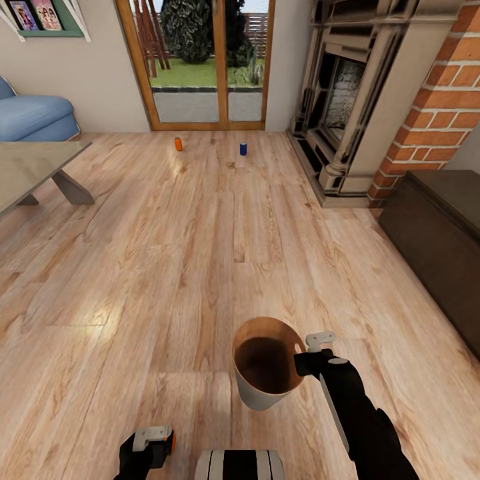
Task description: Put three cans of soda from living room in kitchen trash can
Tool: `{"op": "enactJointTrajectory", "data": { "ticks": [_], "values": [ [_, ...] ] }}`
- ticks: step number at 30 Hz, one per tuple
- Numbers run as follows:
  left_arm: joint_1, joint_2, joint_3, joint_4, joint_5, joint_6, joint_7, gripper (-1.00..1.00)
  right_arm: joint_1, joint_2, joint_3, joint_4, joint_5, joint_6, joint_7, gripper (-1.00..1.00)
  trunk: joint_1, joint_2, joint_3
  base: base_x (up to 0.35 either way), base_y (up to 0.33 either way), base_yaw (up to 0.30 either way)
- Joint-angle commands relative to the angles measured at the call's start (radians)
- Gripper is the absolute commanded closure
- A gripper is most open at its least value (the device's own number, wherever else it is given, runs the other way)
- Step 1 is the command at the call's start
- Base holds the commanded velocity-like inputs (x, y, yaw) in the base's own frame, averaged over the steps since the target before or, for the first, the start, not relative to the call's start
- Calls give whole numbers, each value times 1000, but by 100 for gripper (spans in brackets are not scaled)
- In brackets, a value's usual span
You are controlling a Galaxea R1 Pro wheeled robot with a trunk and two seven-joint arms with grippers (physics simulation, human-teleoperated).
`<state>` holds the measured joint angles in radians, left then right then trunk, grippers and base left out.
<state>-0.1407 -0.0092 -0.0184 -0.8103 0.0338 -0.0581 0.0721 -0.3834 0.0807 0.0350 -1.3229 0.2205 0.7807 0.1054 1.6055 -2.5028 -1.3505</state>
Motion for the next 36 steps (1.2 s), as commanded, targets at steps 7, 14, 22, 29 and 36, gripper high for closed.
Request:
{"op": "enactJointTrajectory", "data": {
  "ticks": [7, 14, 22, 29, 36],
  "values": [
    [0, 0, 0, 0, 0, 0, 1, -100, 0, 2, 0, -8, -15, 1, 4, 100, 0, 0, 0, 8, 0, 0],
    [0, 0, 0, 2, 0, 0, 1, -100, 0, 1, 0, -9, -16, 2, 4, 100, 0, 0, 0, 0, 0, 0],
    [0, 0, 0, 5, 0, 0, 1, -100, 0, 1, 0, -9, -16, 2, 2, 100, 0, 0, -2, 0, 0, 0],
    [0, 1, 0, 7, 0, -1, 2, -100, 0, 2, 0, -9, -17, 0, 2, 100, 0, 0, -11, 0, 0, 0],
    [0, 2, 0, 12, 0, -2, 2, -100, 0, 2, 0, -9, -17, 2, 2, 100, 0, 0, -12, 0, 0, 0]
  ]
}}
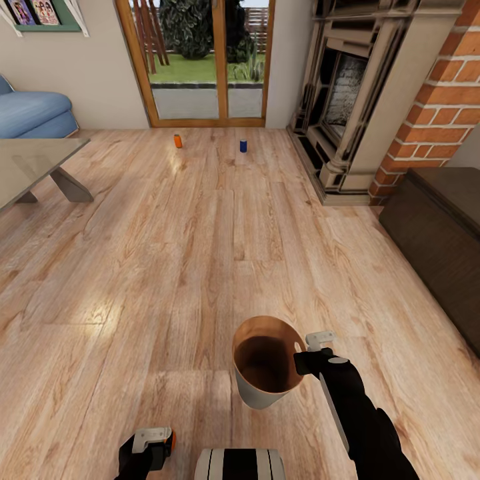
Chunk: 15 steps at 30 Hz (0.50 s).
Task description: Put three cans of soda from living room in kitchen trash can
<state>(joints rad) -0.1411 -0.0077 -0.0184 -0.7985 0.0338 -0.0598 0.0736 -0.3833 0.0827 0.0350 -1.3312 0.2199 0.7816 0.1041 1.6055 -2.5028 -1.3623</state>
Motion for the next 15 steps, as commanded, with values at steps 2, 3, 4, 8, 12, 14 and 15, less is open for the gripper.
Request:
{"op": "enactJointTrajectory", "data": {
  "ticks": [2, 3, 4, 8, 12, 14, 15],
  "values": [
    [0, 0, 0, 2, 0, 0, 0, -100, -1, 0, 0, 0, -16, 1, 3, 100, 0, 0, 0, 0, 0, 0],
    [0, 0, 0, 3, 0, 0, 0, -100, -1, 0, 0, 0, -16, 1, 3, 100, 0, 0, 0, 0, 0, 0],
    [0, 0, 0, 3, 0, 0, 0, -100, 0, 0, 0, 0, -16, 1, 3, 100, 0, 0, 0, 0, 0, 0],
    [0, 1, 0, 9, 0, 0, 0, -100, 0, 0, 0, 0, -16, 1, 3, 100, 0, 0, 0, 0, 0, 0],
    [0, 0, 0, 12, 1, 0, 0, -100, 0, 0, 0, 0, -16, 1, 3, 100, 0, 0, 0, 0, 0, 0],
    [0, 0, 0, 12, 1, 0, 0, -100, 0, 0, 0, 0, -16, 1, 3, 100, 0, 0, 0, 0, 0, 0],
    [0, 0, 0, 13, 1, 0, 0, -100, 0, 0, 0, 0, -16, 1, 3, 100, 0, 0, 0, 0, 0, 0]
  ]
}}
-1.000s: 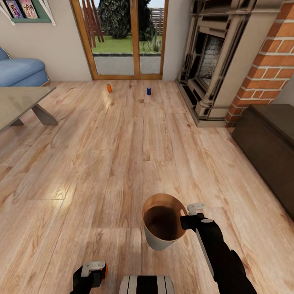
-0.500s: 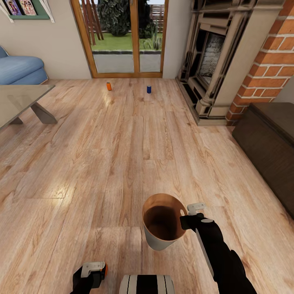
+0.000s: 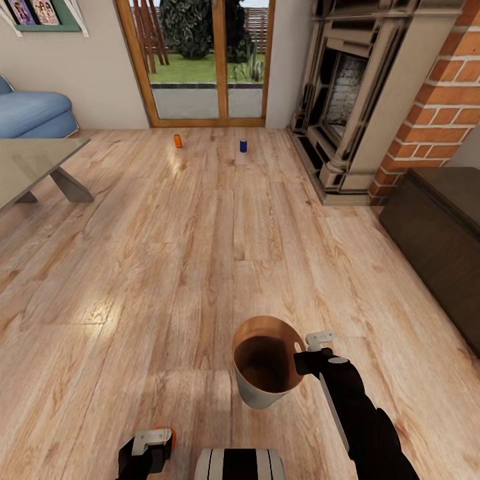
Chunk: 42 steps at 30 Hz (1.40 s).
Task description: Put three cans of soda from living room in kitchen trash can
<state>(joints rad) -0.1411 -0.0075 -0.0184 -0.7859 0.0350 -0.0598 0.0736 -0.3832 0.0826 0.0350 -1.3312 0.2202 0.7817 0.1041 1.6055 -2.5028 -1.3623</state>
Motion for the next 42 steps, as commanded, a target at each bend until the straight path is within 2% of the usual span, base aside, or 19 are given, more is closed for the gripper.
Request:
{"op": "enactJointTrajectory", "data": {
  "ticks": [1, 19, 22, 37, 42],
  "values": [
    [0, 0, 0, 0, 0, 0, 0, -100, 0, 0, 0, 0, -16, 1, 3, 100, 0, 0, 0, 0, 0, 0],
    [0, 0, 0, 14, -1, 0, 0, -100, 0, 0, 0, 1, -19, 1, 3, 100, 0, 0, 0, 0, 0, 0],
    [0, 0, 0, 13, -1, 0, 0, -100, 0, 0, 0, 1, -19, 1, 3, 100, 1, -1, -12, 0, 0, 0],
    [1, 1, 0, 10, -1, 0, 0, -100, 0, 0, 0, 1, -19, 1, 3, 100, 1, -1, -12, 0, 0, 0],
    [1, 1, 0, 8, -1, 0, 0, -100, 0, 1, 0, 1, -19, 1, 3, 100, 3, -2, -27, 0, 0, 0]
  ]
}}
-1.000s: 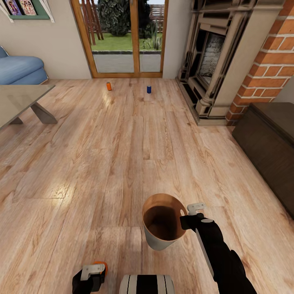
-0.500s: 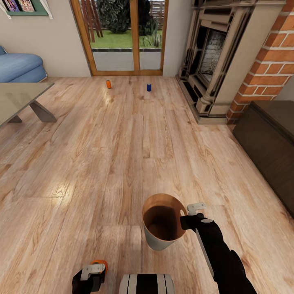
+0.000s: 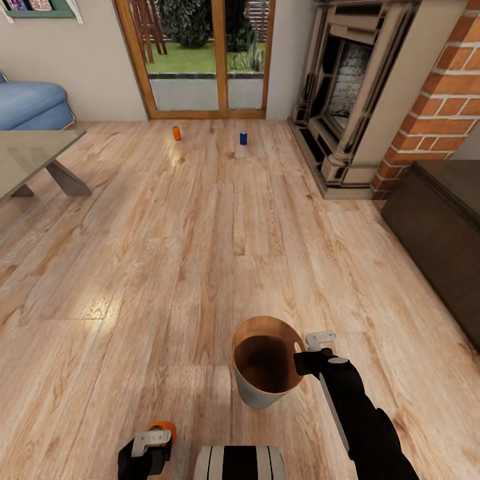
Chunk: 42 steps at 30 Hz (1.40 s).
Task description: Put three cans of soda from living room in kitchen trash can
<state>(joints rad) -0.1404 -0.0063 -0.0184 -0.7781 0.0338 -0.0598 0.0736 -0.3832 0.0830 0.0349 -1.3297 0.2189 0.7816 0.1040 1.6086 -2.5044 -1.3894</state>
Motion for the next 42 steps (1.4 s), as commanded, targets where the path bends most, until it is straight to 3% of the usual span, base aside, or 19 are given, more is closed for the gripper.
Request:
{"op": "enactJointTrajectory", "data": {
  "ticks": [1, 28, 32, 42],
  "values": [
    [0, 0, 0, -1, 0, 0, 0, -100, 0, 0, 0, 0, -18, 1, 3, 100, 0, 0, 0, 0, 0, 0],
    [0, 0, 0, -3, 0, 0, 0, -100, 0, 5, 2, -49, -18, 11, 5, 100, 0, 0, 0, 0, 0, 0],
    [0, 0, 0, -3, 0, 0, 0, -100, 0, 6, 2, -49, -19, 11, 5, 100, 2, -1, -15, 0, 0, 0],
    [0, 0, 0, -2, 0, -1, 0, -100, 0, 6, 2, -49, -20, 10, 5, 100, 2, -1, -15, 0, 0, 0]
  ]
}}
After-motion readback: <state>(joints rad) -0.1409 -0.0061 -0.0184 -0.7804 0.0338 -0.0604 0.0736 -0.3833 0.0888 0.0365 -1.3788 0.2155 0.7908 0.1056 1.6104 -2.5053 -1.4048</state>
